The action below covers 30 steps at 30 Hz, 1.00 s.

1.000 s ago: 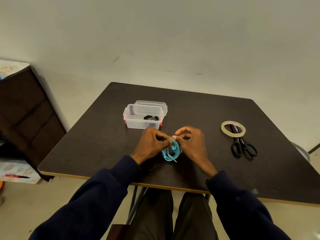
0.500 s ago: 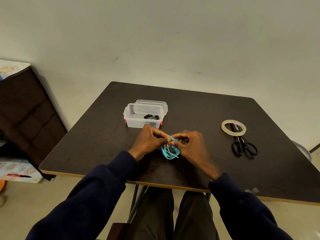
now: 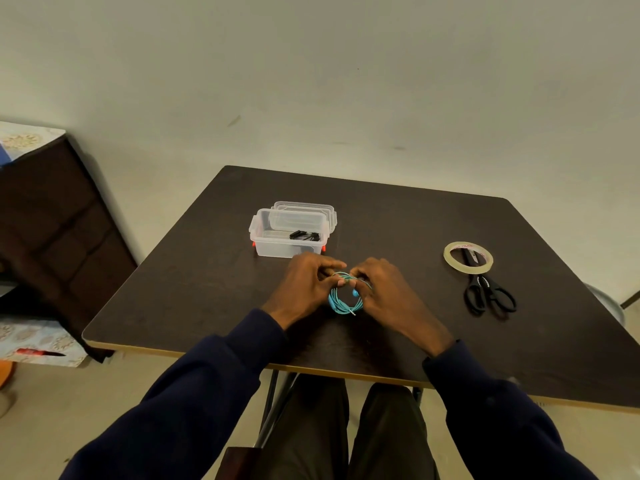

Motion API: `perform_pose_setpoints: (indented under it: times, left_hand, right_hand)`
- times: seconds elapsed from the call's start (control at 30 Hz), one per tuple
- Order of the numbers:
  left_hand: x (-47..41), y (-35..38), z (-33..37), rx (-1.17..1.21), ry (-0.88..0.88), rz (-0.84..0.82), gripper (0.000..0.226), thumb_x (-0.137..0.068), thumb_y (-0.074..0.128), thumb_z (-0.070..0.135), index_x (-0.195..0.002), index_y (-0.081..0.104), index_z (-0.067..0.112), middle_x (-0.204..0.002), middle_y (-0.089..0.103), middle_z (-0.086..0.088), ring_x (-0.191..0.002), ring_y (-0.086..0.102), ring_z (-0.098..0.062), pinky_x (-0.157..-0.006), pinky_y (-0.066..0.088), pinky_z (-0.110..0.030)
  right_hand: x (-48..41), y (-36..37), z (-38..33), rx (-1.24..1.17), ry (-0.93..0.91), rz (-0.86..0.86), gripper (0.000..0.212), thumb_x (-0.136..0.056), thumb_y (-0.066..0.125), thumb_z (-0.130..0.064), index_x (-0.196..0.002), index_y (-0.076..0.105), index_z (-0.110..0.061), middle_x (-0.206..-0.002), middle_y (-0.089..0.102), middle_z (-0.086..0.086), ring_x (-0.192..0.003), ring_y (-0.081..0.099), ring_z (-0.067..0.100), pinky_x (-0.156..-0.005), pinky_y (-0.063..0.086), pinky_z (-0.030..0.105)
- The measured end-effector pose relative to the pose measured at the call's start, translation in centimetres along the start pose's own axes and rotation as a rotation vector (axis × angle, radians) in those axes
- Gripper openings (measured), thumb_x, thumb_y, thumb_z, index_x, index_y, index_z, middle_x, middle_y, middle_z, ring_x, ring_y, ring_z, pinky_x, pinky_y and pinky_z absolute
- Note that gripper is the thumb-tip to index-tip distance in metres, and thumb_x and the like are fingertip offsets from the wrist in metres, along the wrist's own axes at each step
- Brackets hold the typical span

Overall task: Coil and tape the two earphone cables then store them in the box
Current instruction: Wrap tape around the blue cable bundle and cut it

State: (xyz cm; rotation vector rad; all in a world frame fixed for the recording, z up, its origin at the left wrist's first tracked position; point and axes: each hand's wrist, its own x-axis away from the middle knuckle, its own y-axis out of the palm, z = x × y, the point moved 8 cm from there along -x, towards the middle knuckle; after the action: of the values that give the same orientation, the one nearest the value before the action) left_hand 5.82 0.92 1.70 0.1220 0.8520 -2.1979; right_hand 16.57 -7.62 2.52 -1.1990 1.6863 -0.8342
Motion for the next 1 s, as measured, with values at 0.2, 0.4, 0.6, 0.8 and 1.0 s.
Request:
perform_pose_setpoints:
  times: [0.2, 0.4, 0.6, 0.8, 1.0]
  left_hand:
    - [-0.2, 1.1, 0.0, -0.065, 0.0, -0.096, 0.007, -0.094, 0.068, 0.015, -0.093, 0.074, 0.016, -0.082, 0.067, 0.015, -0.082, 0.064, 0.006, -0.067, 0.051, -0.009]
    - [-0.4, 1.7, -1.2, -0.003, -0.205, -0.215, 0.012, -0.097, 0.064, 0.018, -0.093, 0.073, 0.012, -0.084, 0.069, 0.004, -0.075, 0.066, -0.004, -0.067, 0.051, -0.018]
    - [0.8, 2.5, -2.1, 0.477, -0.522, -0.306, 0.019, -0.1, 0.057, 0.012, -0.101, 0.071, -0.001, -0.099, 0.074, -0.012, -0.086, 0.07, -0.013, -0.074, 0.057, -0.023]
    - [0.9, 2.2, -2.4, 0.607, -0.605, -0.283, 0.013, -0.097, 0.061, 0.006, -0.097, 0.073, 0.001, -0.094, 0.076, -0.013, -0.088, 0.072, -0.021, -0.085, 0.059, -0.036]
    - [1.3, 2.0, -2.7, 0.683, -0.59, -0.271, 0.01, -0.093, 0.066, 0.005, -0.096, 0.076, 0.003, -0.093, 0.077, -0.012, -0.085, 0.072, -0.019, -0.071, 0.061, -0.028]
  right_hand:
    - [-0.3, 0.3, 0.4, 0.05, 0.02, -0.049, 0.013, -0.092, 0.065, -0.017, -0.088, 0.058, -0.026, -0.097, 0.056, -0.002, -0.091, 0.049, 0.013, -0.075, 0.041, 0.022]
    - [-0.2, -0.7, 0.4, -0.004, 0.009, 0.051, 0.012, -0.087, 0.072, -0.027, -0.094, 0.072, -0.018, -0.09, 0.065, -0.004, -0.083, 0.057, 0.009, -0.077, 0.054, 0.034]
    - [0.8, -1.8, -0.6, -0.012, -0.129, 0.135, 0.027, -0.082, 0.074, -0.027, -0.108, 0.075, -0.017, -0.093, 0.073, 0.002, -0.081, 0.059, 0.011, -0.072, 0.053, 0.03]
    - [0.6, -2.0, -0.6, -0.013, -0.129, 0.145, 0.031, -0.083, 0.077, -0.024, -0.112, 0.073, -0.013, -0.09, 0.072, 0.004, -0.077, 0.053, 0.009, -0.067, 0.048, 0.025]
    - [0.8, -2.5, -0.5, -0.06, -0.132, 0.162, 0.019, -0.087, 0.073, -0.023, -0.103, 0.076, -0.012, -0.082, 0.066, -0.003, -0.074, 0.054, 0.007, -0.066, 0.047, 0.025]
